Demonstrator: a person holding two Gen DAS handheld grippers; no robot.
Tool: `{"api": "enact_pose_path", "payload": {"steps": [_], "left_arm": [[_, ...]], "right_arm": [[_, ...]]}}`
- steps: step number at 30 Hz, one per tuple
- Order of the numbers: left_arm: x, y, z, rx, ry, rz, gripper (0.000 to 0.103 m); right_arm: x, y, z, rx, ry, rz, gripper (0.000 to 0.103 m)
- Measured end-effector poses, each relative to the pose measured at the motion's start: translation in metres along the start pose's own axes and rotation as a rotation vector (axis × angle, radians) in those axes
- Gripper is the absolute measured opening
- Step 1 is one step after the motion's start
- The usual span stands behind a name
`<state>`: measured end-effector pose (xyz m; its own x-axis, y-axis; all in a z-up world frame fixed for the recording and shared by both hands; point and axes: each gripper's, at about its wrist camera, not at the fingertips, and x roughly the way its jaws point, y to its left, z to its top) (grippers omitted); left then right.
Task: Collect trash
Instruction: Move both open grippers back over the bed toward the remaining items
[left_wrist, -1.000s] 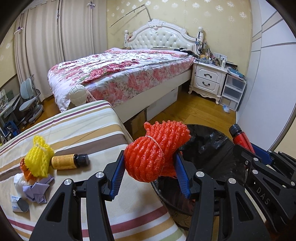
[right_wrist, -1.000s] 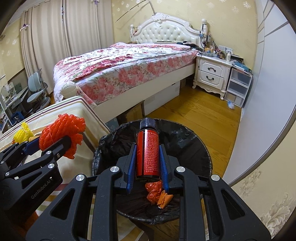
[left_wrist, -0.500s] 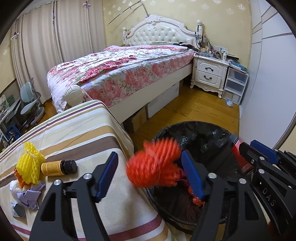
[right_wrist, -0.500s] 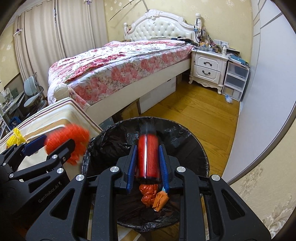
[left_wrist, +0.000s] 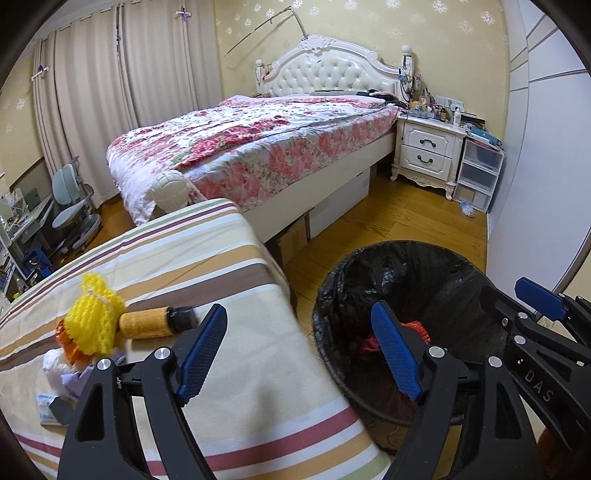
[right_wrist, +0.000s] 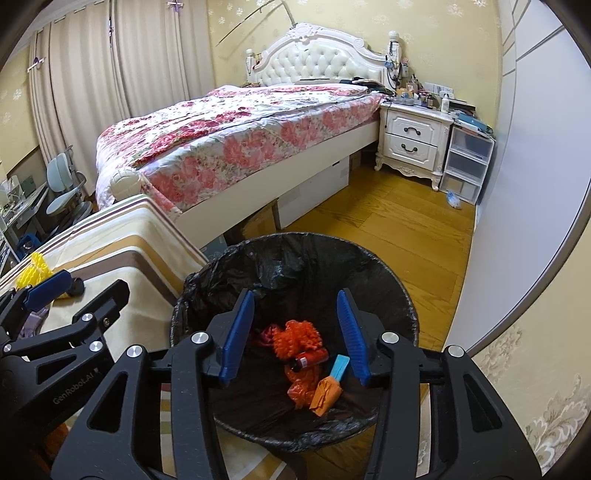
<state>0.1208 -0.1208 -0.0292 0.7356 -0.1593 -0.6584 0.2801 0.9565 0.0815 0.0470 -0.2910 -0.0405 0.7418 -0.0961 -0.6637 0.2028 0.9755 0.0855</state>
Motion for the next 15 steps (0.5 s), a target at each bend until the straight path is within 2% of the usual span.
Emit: {"api": "enact_pose_path", "payload": {"steps": [15], "left_arm": [[-0.049,0.073,-0.05,-0.076,0.014,0.111,0.078]], "right_arm": [[-0.024,0.072,-0.04,-0.078,0.063,0.131,0.05]]}}
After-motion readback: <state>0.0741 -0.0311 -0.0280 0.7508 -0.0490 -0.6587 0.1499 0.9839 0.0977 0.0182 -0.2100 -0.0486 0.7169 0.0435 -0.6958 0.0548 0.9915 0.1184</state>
